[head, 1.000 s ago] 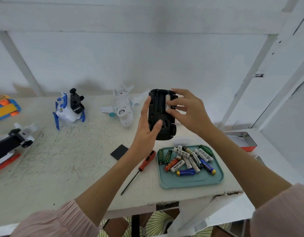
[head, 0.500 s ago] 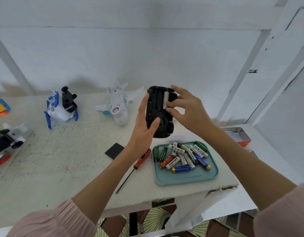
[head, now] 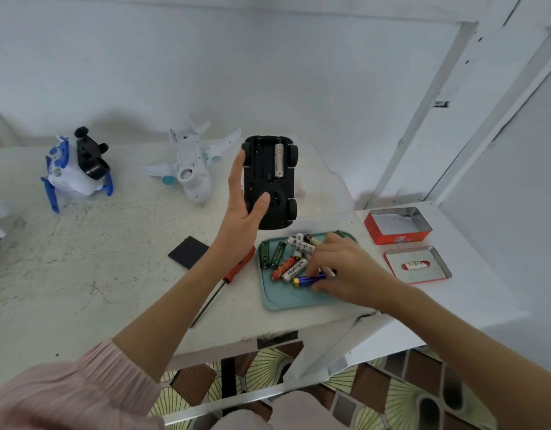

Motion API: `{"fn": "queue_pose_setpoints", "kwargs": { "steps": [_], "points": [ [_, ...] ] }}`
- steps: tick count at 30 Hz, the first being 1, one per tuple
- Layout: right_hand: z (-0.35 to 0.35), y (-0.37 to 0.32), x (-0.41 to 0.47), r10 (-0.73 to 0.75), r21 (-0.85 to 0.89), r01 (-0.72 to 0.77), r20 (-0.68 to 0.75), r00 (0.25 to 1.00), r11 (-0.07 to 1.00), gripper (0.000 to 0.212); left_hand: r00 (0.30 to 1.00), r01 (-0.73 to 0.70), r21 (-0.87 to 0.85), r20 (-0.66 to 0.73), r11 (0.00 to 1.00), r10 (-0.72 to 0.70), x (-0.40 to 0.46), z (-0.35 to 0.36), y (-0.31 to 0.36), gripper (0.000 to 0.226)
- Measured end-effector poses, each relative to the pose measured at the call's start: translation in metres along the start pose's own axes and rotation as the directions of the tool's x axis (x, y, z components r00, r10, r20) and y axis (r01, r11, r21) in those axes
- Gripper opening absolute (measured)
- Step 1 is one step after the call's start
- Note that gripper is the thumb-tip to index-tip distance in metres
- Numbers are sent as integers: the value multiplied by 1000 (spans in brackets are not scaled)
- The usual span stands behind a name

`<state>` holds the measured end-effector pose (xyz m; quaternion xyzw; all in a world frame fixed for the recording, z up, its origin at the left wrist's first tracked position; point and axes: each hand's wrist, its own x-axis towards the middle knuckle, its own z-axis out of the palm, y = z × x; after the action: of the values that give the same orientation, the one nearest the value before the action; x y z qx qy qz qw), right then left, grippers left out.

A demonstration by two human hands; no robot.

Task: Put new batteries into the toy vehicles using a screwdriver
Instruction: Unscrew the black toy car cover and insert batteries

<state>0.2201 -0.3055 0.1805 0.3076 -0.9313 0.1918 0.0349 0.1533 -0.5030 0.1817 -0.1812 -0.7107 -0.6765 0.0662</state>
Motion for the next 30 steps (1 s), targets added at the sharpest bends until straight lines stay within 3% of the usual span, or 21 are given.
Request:
{"fn": "queue_pose_setpoints", "kwargs": {
  "steps": [4, 10, 13, 15, 18, 22, 30],
  "points": [
    [3, -8, 1, 44, -101, -42, 21, 999, 994, 29, 1000, -2, -1, 6, 1000, 2, -1, -1, 0, 64],
    [-5, -14, 4, 30, 14, -30, 17, 999, 999, 29, 1000, -7, -6, 9, 1000, 7, -3, 0, 1, 64],
    [-27, -22, 21, 69, 170, -54, -86, 994, 984, 29, 1000, -14, -12, 0, 1000, 14, -2, 0, -1, 66],
    [-46, -27, 38, 78, 240, -17, -246, 966, 971, 27, 1000, -16, -27, 6, 1000, 16, -2, -1, -2, 67],
    [-67, -32, 66, 116, 310, 41, -470, 875, 950, 24, 1000, -1, -53, 4, 999, 2, -2, 0, -2, 67],
    [-68, -34, 104, 242, 404, 32, -607, 757, 914, 25, 1000, 13, -85, 5, 996, -12, -3, 2, 0, 66],
    [-47, -17, 133, 174, 197, -50, -683, 710, 979, 15, 1000, 26, -101, -5, 995, -27, -3, 4, 4, 60]
  ]
}}
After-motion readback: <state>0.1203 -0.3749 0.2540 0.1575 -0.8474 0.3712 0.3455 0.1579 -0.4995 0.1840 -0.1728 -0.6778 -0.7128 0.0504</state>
